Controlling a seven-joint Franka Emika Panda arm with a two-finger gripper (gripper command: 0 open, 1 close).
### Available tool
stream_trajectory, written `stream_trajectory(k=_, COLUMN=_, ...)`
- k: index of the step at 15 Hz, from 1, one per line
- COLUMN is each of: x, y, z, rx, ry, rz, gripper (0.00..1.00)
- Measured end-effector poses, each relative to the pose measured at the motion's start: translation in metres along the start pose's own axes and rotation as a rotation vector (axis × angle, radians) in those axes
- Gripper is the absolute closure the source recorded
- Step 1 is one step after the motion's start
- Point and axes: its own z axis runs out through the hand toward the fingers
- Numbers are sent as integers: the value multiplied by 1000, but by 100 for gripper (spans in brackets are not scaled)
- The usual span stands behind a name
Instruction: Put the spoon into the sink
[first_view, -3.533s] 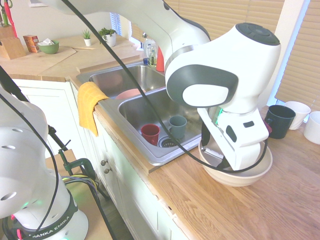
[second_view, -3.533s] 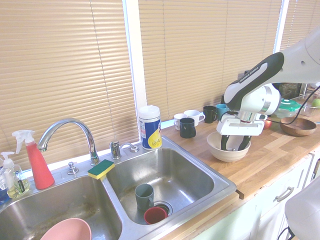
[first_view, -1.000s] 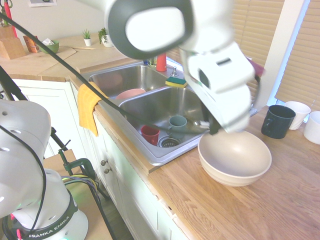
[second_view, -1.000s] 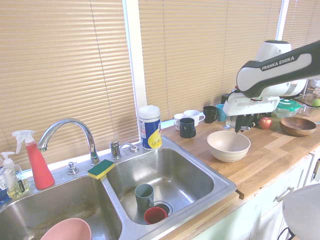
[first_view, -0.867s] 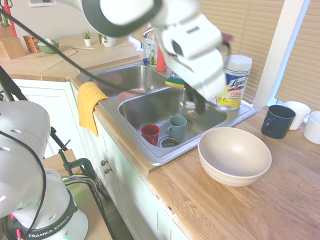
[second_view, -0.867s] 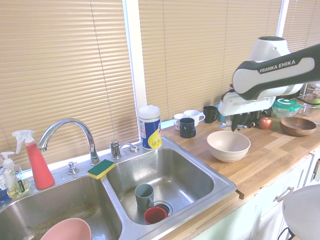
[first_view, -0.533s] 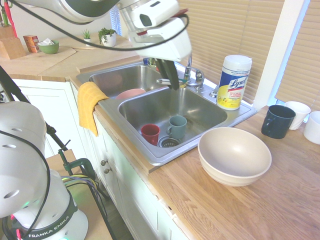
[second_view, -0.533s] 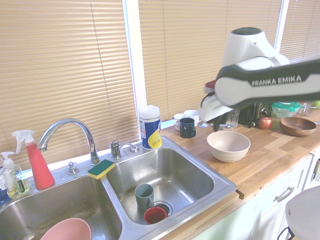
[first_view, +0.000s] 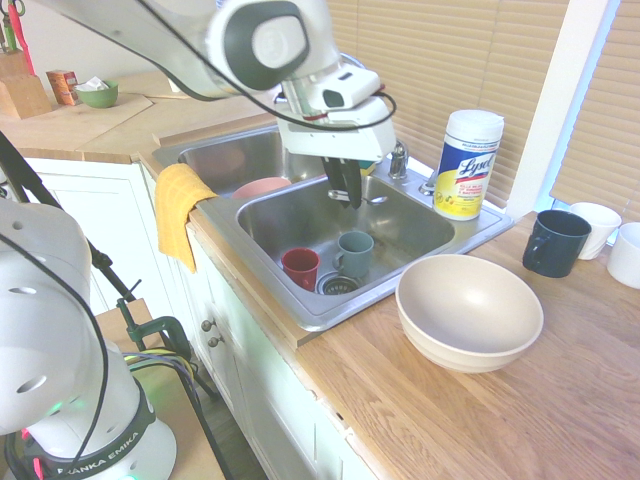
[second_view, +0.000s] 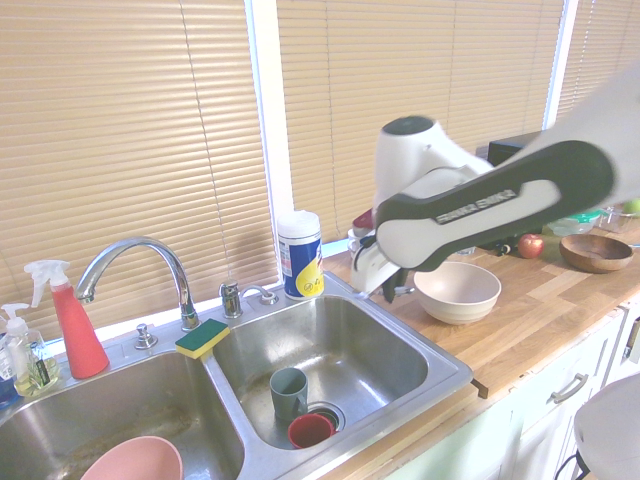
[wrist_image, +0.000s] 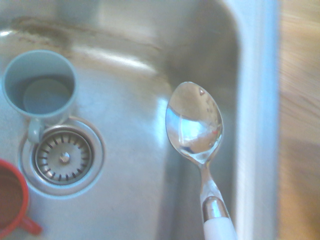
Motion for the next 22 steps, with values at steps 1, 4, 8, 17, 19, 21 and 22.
stream_trajectory(k=1, x=5, y=-13, z=12, rx=-6, ry=-12, rz=-9, gripper=100)
stream_trajectory(k=4, x=10, y=-53, z=50, rx=-32, ry=-62, rz=-53, gripper=100)
stream_trajectory(k=8, x=-10, y=-88, z=116, rx=-108, ry=-121, rz=-113, gripper=100)
stream_trajectory(k=17, x=-17, y=-85, z=163, rx=-251, ry=-177, rz=-110, gripper=100)
stream_trajectory(k=19, x=-15, y=-90, z=174, rx=-279, ry=-200, rz=-111, gripper=100)
stream_trajectory(k=21, x=-10, y=-96, z=194, rx=-295, ry=-225, rz=-112, gripper=100)
stream_trajectory(k=22, x=-7, y=-100, z=204, rx=-297, ry=-234, rz=-112, gripper=100)
